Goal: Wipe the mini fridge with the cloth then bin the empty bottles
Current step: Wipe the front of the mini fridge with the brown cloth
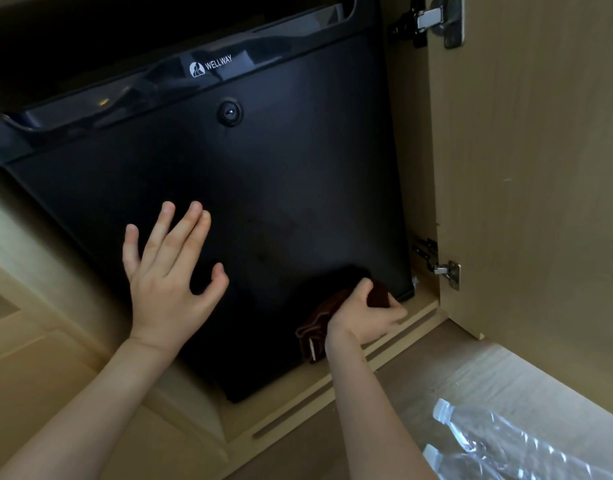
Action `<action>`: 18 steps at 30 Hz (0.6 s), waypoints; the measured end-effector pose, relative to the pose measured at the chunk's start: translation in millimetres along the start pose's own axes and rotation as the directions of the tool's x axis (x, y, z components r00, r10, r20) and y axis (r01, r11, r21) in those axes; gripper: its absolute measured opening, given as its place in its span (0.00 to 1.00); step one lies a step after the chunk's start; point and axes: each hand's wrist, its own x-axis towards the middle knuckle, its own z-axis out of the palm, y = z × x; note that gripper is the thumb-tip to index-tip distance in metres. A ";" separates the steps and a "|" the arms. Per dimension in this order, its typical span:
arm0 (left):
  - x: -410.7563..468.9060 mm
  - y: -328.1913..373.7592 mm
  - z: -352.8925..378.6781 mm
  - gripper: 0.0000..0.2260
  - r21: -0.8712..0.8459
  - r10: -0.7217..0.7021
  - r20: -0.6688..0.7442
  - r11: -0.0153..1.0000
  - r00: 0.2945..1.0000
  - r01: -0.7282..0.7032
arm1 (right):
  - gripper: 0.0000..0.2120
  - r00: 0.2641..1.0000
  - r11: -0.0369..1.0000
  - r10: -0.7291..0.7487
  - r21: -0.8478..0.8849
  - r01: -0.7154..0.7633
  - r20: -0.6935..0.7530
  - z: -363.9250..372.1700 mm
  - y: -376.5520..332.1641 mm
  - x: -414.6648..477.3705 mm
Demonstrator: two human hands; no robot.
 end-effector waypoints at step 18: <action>10.0 11.3 -31.7 0.28 -0.151 -0.059 0.212 0.984 0.975 0.092 | 0.19 0.977 0.978 -0.208 0.027 0.207 0.055 14.0 2.6 -113.2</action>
